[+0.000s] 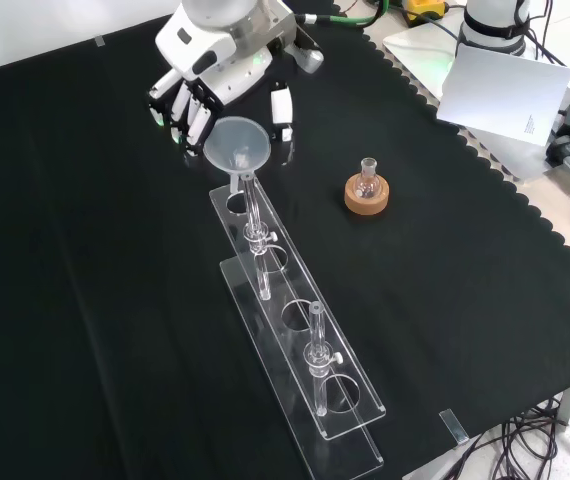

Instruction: Pick up the funnel from the transparent funnel stand.

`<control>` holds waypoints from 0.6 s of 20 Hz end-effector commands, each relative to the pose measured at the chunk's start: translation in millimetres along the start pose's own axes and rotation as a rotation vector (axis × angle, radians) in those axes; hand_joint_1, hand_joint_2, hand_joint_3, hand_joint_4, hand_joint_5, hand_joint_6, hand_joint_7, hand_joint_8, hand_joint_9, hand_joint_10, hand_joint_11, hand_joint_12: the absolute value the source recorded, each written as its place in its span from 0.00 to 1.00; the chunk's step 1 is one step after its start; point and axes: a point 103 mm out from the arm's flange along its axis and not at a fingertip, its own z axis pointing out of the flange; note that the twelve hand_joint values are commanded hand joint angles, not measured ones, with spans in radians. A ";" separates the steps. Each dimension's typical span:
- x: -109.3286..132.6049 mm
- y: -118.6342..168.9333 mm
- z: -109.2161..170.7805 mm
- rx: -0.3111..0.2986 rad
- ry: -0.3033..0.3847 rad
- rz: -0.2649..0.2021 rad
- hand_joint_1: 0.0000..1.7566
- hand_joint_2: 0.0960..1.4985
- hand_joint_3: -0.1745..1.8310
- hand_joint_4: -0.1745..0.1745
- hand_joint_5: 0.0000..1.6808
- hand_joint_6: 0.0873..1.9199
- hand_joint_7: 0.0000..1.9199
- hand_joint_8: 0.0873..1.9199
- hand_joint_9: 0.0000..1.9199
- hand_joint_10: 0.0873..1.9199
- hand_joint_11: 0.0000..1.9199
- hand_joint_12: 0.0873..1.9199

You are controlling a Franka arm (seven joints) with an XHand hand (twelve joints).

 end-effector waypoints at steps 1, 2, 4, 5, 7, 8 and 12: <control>-2.5 -1.2 -9.9 -0.014 0.015 -0.008 0.48 0.36 0.33 1.00 0.52 0.24 0.54 0.26 0.35 0.18 0.00 0.64; -2.5 -2.1 -12.1 -0.010 0.012 -0.010 0.48 0.36 0.33 1.00 0.52 0.24 0.54 0.26 0.35 0.18 0.00 0.64; -5.2 -5.7 -18.1 -0.010 0.014 -0.012 0.48 0.36 0.33 1.00 0.53 0.24 0.54 0.26 0.35 0.18 0.00 0.64; -6.7 -7.8 -21.9 -0.014 0.016 -0.009 0.48 0.36 0.33 1.00 0.53 0.24 0.54 0.26 0.35 0.18 0.00 0.64; -10.8 -14.4 -32.2 -0.032 0.031 0.003 0.48 0.36 0.33 1.00 0.53 0.25 0.54 0.26 0.35 0.18 0.00 0.64; -11.4 -16.8 -36.0 -0.038 0.038 0.009 0.48 0.36 0.33 1.00 0.53 0.25 0.54 0.26 0.35 0.18 0.00 0.64; -10.4 -26.5 -48.5 -0.072 0.075 0.016 0.48 0.36 0.34 1.00 0.53 0.25 0.54 0.27 0.36 0.18 0.00 0.64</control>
